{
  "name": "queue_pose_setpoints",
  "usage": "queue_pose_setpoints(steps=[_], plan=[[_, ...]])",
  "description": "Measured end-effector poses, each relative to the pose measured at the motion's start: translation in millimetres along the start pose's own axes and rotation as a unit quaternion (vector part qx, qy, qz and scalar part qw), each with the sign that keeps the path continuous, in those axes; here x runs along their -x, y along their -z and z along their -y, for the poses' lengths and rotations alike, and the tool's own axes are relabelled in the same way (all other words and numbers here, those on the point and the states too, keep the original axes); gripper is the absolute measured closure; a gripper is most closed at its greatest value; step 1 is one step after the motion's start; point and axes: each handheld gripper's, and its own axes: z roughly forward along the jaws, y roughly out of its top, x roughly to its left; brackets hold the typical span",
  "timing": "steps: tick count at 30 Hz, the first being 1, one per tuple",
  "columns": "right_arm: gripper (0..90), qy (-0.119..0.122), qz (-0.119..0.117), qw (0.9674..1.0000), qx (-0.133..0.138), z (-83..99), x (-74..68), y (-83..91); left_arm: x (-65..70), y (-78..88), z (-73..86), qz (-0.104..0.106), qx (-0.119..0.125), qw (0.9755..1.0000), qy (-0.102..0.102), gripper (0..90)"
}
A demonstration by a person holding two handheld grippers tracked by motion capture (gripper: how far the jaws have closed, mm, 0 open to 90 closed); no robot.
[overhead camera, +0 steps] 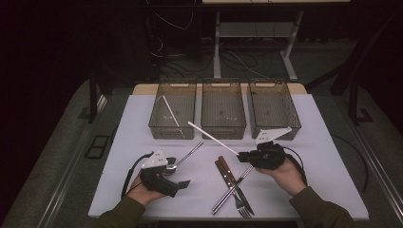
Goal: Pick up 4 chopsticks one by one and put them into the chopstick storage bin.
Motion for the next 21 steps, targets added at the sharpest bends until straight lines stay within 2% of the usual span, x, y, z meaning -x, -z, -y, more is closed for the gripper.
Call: queue_pose_setpoints(steps=[13,21], plan=[[86.1,-0.007,-0.001,0.9999,0.011,-22.5,2.8,-18.2,0.4,-0.2,0.1,0.002,0.001,1.0,0.001,0.2],[86.1,-0.01,0.004,0.9999,0.008,-33.8,4.2,-27.7,0.4,0.4,-0.1,0.0,0.0,1.0,0.001,0.2]])
